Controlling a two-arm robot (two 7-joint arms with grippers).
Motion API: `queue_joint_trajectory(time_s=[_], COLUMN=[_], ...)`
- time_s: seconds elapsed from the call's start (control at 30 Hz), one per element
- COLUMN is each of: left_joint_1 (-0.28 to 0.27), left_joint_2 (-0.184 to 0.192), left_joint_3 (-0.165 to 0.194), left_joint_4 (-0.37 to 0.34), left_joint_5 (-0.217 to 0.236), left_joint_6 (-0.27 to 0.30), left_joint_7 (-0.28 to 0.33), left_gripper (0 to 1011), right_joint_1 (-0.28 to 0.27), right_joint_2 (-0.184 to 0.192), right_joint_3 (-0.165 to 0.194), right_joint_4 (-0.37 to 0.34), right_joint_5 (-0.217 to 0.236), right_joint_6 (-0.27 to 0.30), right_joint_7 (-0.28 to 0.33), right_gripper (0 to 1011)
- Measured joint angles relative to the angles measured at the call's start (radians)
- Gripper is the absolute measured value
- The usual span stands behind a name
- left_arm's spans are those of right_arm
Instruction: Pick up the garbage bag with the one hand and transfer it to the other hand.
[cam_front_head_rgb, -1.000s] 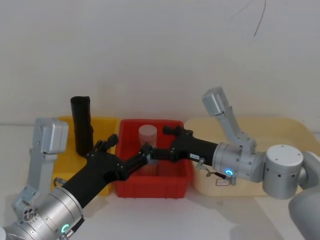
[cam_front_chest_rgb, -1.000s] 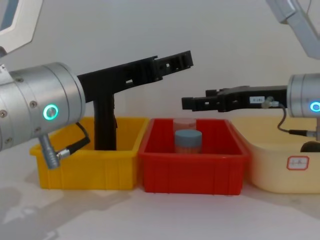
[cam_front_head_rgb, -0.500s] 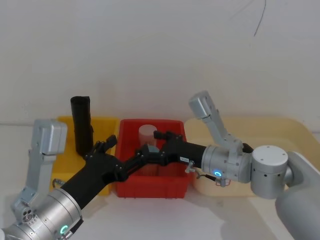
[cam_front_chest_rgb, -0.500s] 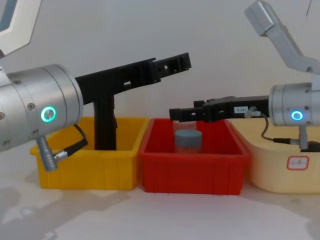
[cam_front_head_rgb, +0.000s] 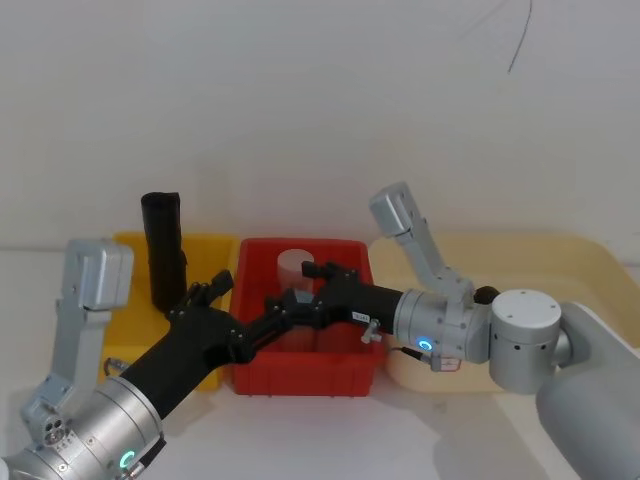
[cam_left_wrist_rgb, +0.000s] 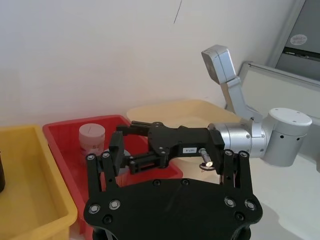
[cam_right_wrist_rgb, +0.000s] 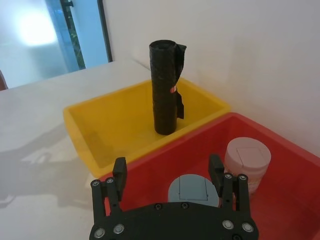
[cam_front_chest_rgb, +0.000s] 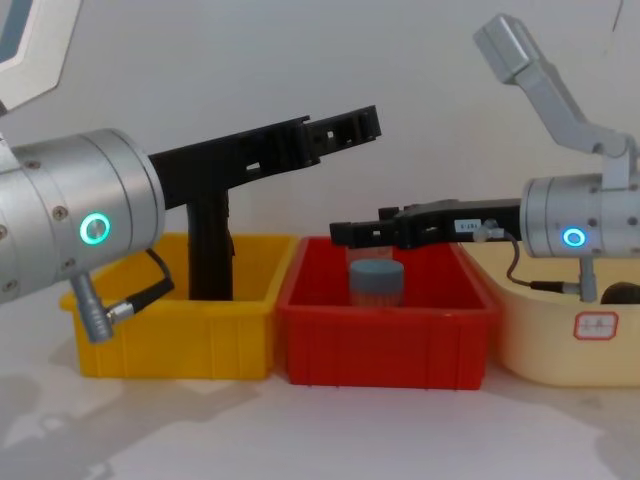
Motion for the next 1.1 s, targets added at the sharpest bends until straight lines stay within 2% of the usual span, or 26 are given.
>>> queue_joint_trajectory(time_s=[0.53,1.1], left_joint_1=[0.001,0.001], left_joint_2=[0.0,0.0], left_joint_3=[0.0,0.0], left_joint_4=[0.0,0.0], left_joint_5=[0.0,0.0], left_joint_6=[0.0,0.0], left_joint_7=[0.0,0.0], left_gripper=[1002,1001], right_joint_1=[0.051,0.073], right_joint_2=[-0.012,-0.005], right_joint_3=[-0.024,-0.029], right_joint_4=[0.094,0.121], right_joint_5=[-0.005,-0.025], right_joint_6=[-0.002,0.024], right_joint_7=[0.006,-0.01], right_gripper=[1000,1000])
